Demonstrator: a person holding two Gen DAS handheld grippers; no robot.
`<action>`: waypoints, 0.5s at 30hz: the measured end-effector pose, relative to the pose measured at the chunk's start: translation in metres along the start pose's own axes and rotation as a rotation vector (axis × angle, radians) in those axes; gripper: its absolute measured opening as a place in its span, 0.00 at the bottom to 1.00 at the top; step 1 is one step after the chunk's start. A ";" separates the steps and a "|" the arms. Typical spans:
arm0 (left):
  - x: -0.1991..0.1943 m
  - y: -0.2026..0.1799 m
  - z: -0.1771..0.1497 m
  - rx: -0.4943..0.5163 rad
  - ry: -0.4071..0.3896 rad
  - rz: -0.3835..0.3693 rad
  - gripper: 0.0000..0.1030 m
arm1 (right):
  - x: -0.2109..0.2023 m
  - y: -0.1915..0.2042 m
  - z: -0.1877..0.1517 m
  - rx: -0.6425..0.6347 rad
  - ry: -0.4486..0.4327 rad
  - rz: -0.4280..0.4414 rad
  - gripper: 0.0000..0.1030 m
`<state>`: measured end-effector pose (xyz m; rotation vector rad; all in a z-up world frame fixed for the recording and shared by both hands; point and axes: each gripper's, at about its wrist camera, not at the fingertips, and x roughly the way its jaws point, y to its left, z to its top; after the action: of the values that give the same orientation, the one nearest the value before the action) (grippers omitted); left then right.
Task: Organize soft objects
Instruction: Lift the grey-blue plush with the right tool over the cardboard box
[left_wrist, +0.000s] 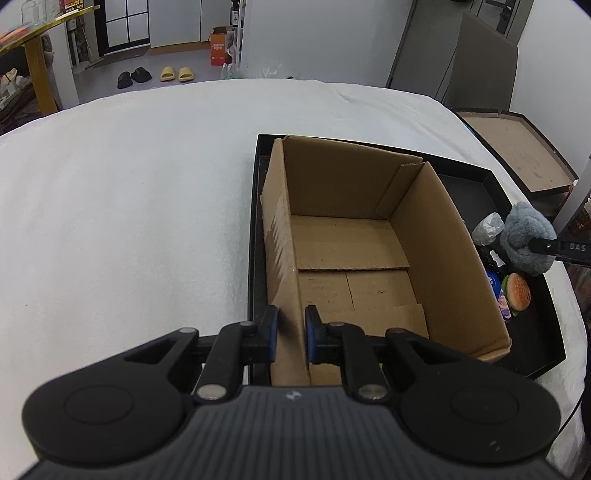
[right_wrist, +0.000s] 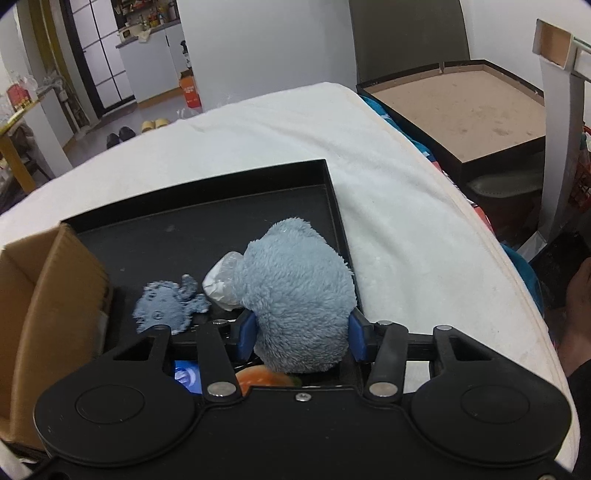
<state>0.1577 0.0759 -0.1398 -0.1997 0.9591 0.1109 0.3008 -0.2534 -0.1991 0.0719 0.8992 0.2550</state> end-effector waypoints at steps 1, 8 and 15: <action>-0.001 0.001 0.000 -0.001 0.000 0.000 0.13 | -0.004 0.001 0.000 0.003 -0.003 0.006 0.46; -0.003 0.004 0.000 -0.022 -0.012 0.014 0.12 | -0.031 0.018 0.004 -0.018 -0.023 0.059 0.46; -0.004 0.003 -0.001 -0.036 -0.019 0.011 0.12 | -0.056 0.036 0.011 -0.041 -0.042 0.101 0.46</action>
<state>0.1540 0.0784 -0.1381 -0.2267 0.9402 0.1402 0.2695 -0.2319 -0.1432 0.0841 0.8492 0.3646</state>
